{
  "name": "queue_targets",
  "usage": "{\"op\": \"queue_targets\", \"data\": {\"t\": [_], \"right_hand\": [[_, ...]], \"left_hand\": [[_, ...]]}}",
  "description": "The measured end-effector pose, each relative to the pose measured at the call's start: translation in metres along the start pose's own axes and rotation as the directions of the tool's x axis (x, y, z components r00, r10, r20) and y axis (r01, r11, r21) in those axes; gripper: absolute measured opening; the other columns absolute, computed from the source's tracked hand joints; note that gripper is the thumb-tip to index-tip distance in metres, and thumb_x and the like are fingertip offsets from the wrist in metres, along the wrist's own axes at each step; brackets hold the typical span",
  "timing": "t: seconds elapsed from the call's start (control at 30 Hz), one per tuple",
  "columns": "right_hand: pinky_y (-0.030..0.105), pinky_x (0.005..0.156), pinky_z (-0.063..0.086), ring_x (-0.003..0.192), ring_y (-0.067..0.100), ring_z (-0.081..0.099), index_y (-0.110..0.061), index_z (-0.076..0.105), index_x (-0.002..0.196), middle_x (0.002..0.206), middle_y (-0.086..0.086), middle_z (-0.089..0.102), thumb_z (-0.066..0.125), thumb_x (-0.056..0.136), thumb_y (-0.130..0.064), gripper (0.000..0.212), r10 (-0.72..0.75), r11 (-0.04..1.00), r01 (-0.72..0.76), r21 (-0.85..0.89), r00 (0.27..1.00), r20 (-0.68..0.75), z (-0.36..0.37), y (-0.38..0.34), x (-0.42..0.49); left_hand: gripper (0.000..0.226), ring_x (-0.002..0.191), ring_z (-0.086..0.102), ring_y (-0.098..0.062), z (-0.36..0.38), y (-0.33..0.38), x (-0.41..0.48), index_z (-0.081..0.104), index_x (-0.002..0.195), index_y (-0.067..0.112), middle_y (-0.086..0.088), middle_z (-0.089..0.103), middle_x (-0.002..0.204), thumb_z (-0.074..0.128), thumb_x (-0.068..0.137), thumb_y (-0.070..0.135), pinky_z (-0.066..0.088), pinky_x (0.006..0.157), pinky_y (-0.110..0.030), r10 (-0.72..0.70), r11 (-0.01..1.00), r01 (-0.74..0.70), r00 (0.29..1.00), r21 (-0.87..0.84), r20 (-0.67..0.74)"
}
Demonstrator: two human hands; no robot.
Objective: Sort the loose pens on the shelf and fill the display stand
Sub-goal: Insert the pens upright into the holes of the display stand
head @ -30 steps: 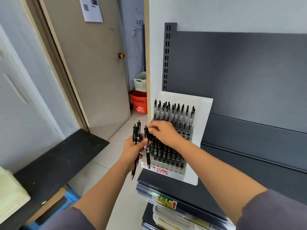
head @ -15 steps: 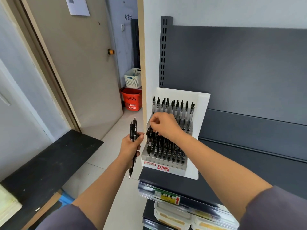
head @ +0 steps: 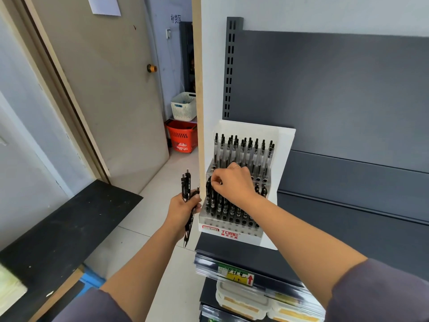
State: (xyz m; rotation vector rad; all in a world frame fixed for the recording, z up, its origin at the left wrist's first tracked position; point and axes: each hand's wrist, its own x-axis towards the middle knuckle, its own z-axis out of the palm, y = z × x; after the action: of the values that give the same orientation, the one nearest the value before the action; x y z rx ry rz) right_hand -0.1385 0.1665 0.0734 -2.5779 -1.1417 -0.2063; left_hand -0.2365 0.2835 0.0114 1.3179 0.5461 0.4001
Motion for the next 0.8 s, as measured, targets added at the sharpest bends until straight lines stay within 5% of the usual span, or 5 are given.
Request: {"op": "queue_targets", "data": {"t": [0.2, 0.5, 0.8], "right_hand": [[0.039, 0.086, 0.03, 0.108, 0.022, 0.041, -0.032, 0.067, 0.094, 0.107, -0.005, 0.056, 0.053, 0.091, -0.033, 0.015, 0.0, 0.999, 0.001, -0.047, 0.999, 0.037, 0.007, 0.004, -0.001], [0.041, 0.091, 0.031, 0.113, 0.023, 0.042, -0.03, 0.062, 0.111, 0.115, -0.003, 0.055, 0.051, 0.092, -0.036, 0.023, 0.01, 1.0, -0.009, -0.02, 0.999, 0.053, 0.003, 0.002, -0.003], [0.037, 0.083, 0.038, 0.1, 0.021, 0.054, -0.027, 0.069, 0.1, 0.099, -0.005, 0.067, 0.054, 0.09, -0.043, 0.024, -0.014, 0.996, 0.011, 0.088, 0.999, 0.041, -0.008, -0.017, 0.002]], "left_hand": [[0.01, 0.072, 0.061, -0.02, -0.005, -0.003, -0.001, 0.06, 0.094, 0.012, -0.008, 0.064, 0.081, 0.054, 0.092, 0.004, 0.05, 0.064, -0.03, -0.011, 1.0, 0.011, 1.0, -0.02, -0.003], [0.016, 0.057, 0.053, -0.008, -0.002, -0.002, -0.002, 0.06, 0.104, 0.021, 0.002, 0.068, 0.076, 0.051, 0.095, 0.01, 0.042, 0.054, -0.021, 0.062, 0.998, -0.064, 0.996, 0.027, 0.072], [0.018, 0.063, 0.061, 0.0, 0.005, 0.005, -0.005, 0.056, 0.101, 0.023, 0.002, 0.069, 0.088, 0.052, 0.094, 0.007, 0.046, 0.054, -0.014, 0.154, 0.987, -0.157, 0.982, 0.019, 0.109]]}}
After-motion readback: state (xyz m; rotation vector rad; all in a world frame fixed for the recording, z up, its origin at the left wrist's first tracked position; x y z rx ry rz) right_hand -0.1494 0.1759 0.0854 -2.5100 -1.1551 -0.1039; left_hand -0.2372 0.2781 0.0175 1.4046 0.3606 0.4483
